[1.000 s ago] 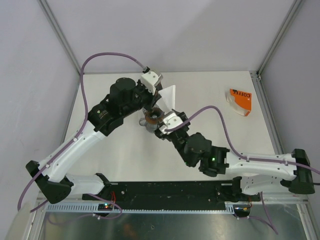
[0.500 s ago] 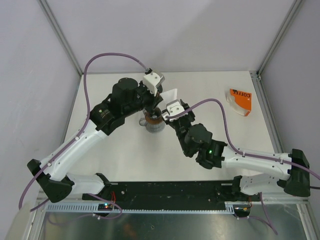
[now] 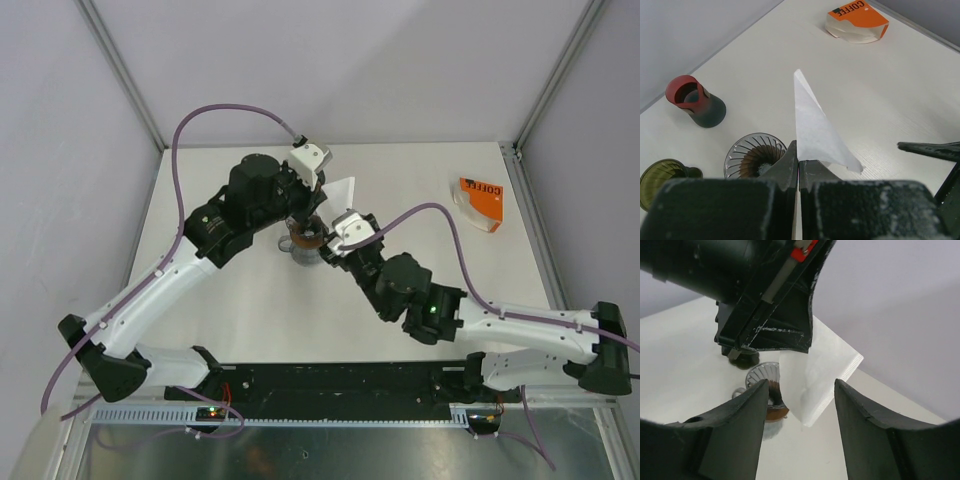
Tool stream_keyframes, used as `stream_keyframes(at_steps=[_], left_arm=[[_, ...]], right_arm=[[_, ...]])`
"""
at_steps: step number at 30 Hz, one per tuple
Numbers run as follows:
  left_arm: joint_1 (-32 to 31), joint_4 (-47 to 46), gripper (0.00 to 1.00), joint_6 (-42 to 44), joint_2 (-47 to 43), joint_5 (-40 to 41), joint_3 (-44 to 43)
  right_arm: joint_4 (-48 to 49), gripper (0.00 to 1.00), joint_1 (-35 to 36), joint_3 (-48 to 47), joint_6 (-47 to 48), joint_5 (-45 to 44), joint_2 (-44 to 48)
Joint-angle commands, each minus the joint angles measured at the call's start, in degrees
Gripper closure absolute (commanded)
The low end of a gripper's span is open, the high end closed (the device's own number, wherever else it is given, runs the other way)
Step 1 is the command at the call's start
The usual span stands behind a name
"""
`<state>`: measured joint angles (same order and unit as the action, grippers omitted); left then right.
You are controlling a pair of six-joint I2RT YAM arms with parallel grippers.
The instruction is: Place the coffee filter in the dripper
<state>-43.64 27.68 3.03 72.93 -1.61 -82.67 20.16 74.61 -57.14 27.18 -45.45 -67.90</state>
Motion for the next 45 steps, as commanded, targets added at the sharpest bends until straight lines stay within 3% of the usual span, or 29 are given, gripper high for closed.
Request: stream_keyframes(at_steps=[1, 4, 19, 24, 31, 32, 34, 38, 41, 45], left_arm=[[0.1, -0.5, 1.0, 0.2, 0.3, 0.5, -2.6], [0.1, -0.5, 1.0, -0.3, 0.4, -0.3, -2.6], [0.1, -0.5, 1.0, -0.5, -0.3, -0.8, -2.4], [0.1, -0.5, 1.0, -0.6, -0.3, -1.3, -2.4], [0.1, -0.3, 1.0, -0.2, 0.0, -1.5, -2.0], [0.1, -0.2, 0.97, 0.1, 0.0, -1.5, -1.8], [0.1, 0.0, 0.81, 0.9, -0.1, -1.4, -1.4], [0.1, 0.9, 0.53, 3.6, -1.3, -0.7, -1.3], [0.1, 2.1, 0.32, 5.8, -2.9, 0.7, -1.8], [0.9, 4.3, 0.19, 7.3, -4.7, 5.0, -3.3]], right_arm=[[-4.6, 0.4, -1.8, -2.8, -7.6, 6.2, 4.1], [-3.1, 0.42, -3.5, -2.9, -7.6, 1.9, 2.4], [1.6, 0.46, -8.0, -2.8, -7.3, -0.2, -3.2], [2.8, 0.68, -10.2, -2.8, -6.7, -5.8, -4.5], [2.5, 0.92, -10.9, -2.9, -6.2, -7.2, -3.9], [1.7, 0.96, -11.0, -3.1, -6.9, -7.1, -3.8], [-3.9, 0.99, -11.9, -5.4, -10.3, -5.6, -3.5], [-24.8, 1.0, -16.7, -14.3, -21.2, 3.7, -4.9], [-35.1, 1.0, -19.9, -20.6, -26.4, 9.9, -7.4], [-48.5, 1.0, -27.1, -30.4, -33.8, 25.6, -12.3]])
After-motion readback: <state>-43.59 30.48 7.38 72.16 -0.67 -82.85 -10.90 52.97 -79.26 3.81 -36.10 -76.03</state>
